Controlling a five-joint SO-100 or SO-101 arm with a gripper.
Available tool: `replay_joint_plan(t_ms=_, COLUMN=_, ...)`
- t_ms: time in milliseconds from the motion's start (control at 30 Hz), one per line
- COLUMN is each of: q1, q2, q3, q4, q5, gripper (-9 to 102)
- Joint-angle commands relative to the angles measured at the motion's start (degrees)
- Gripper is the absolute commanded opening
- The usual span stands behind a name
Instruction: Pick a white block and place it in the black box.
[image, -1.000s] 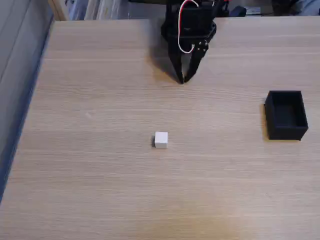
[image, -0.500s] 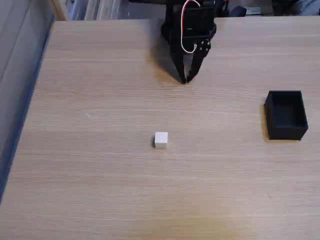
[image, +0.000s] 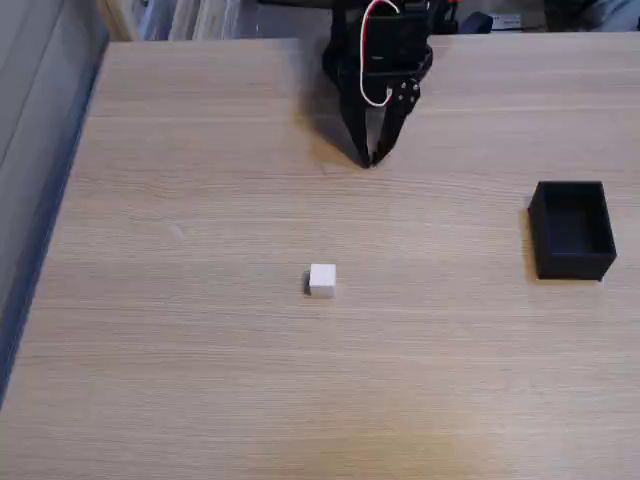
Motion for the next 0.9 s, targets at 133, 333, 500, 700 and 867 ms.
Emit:
replay_joint_plan(t_ms=133, q1=0.88, q2=0.35, q3=0.88, q4=0.18, q5=-0.62, gripper=0)
replay_joint_plan(t_ms=333, q1=0.88, q2=0.35, q3=0.88, q4=0.18, q5=-0.62, gripper=0)
replay_joint_plan(t_ms=500, q1=1.05, q2=0.35, q3=0.88, q4=0.18, q5=-0.62, gripper=0)
replay_joint_plan(t_ms=700, q1=2.55, q2=0.35, q3=0.62, q4=-0.09, q5=-3.25, gripper=0)
replay_joint_plan(t_ms=867, q1=3.34, q2=-3.25, q3=-4.04, q4=0.09, q5=-5.62, gripper=0)
